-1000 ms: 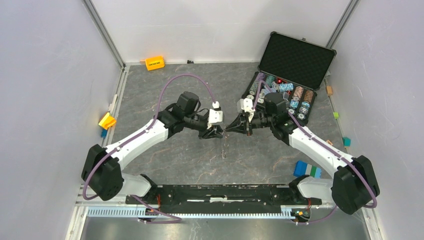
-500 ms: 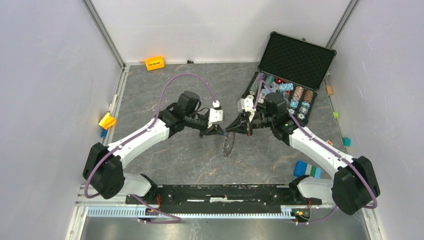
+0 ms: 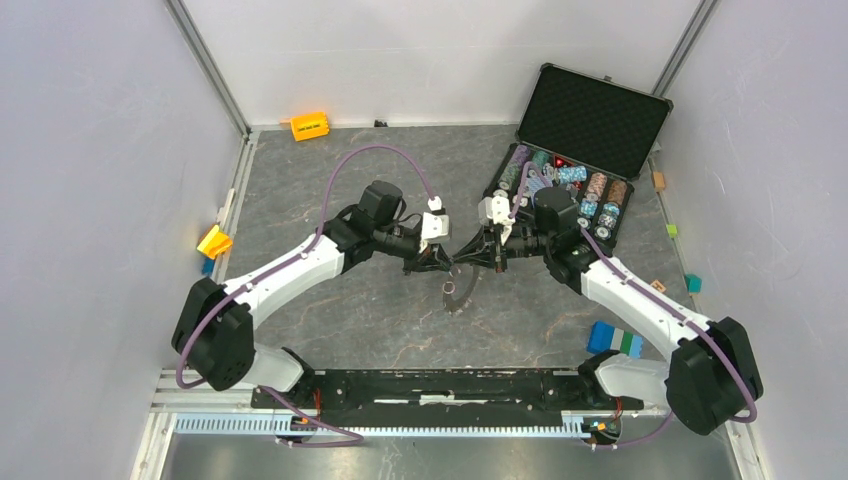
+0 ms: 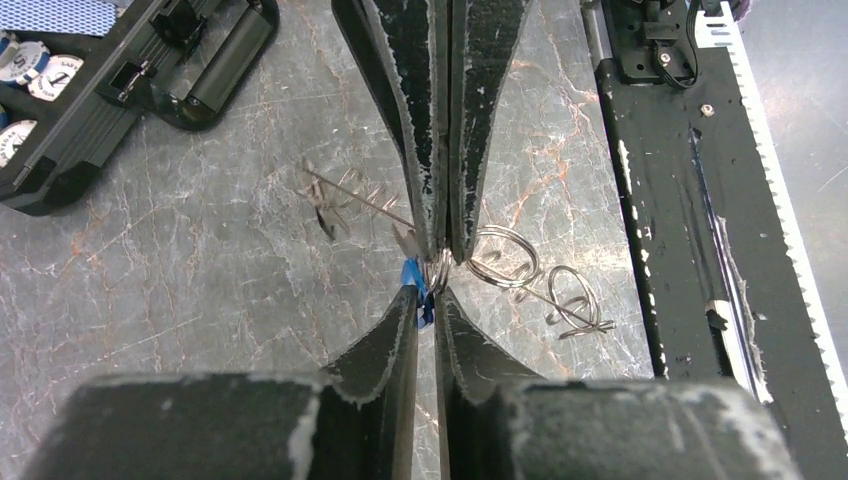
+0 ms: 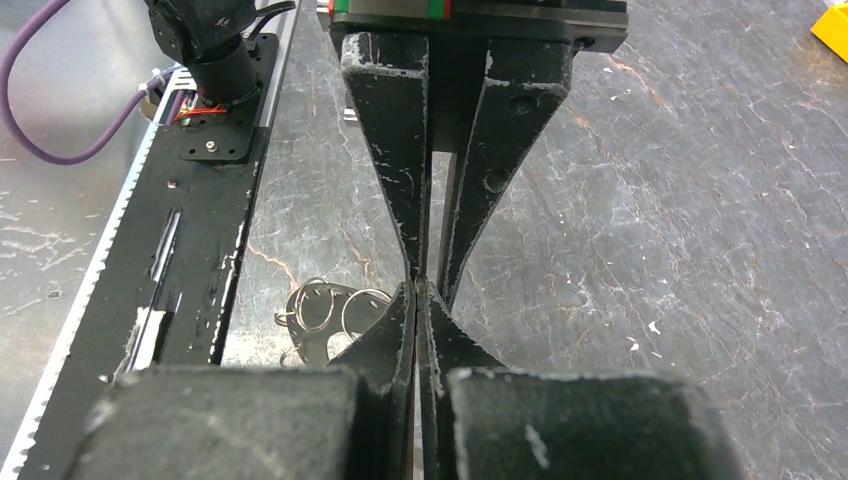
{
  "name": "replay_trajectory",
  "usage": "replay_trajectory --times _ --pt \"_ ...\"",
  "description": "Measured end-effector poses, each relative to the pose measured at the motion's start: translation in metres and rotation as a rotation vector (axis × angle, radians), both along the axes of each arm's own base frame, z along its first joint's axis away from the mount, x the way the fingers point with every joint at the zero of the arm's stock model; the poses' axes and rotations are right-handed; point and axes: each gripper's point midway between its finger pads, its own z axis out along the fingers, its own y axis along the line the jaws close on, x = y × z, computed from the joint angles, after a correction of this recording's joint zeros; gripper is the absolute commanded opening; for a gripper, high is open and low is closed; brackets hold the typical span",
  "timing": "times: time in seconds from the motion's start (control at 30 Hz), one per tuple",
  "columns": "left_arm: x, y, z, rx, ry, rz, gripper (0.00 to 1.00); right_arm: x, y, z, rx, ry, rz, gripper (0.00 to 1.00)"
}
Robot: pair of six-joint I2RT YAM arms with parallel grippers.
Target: Put the keys on the keyring
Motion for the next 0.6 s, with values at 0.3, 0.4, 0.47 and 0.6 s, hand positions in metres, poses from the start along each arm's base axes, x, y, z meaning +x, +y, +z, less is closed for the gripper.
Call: replay_trajectory --times 0.3,0.4,0.47,0.6 --pt "0.001 0.002 -0.001 0.012 0.003 0.016 0.47 0.002 -0.001 0.002 0.009 -0.019 -0.009 0.0" --pt "0.004 0.006 0.001 0.022 -0.018 0.03 0.52 0.003 -0.001 0.003 0.01 -0.022 -0.01 0.0" --pt "0.007 0.01 0.005 0.029 -0.042 0.036 0.55 0.003 -0.001 0.003 0.011 -0.023 -0.01 0.0" --pt "0.01 0.01 0.019 0.018 -0.076 0.033 0.56 0.002 -0.001 0.003 0.013 -0.023 -0.005 0.0"
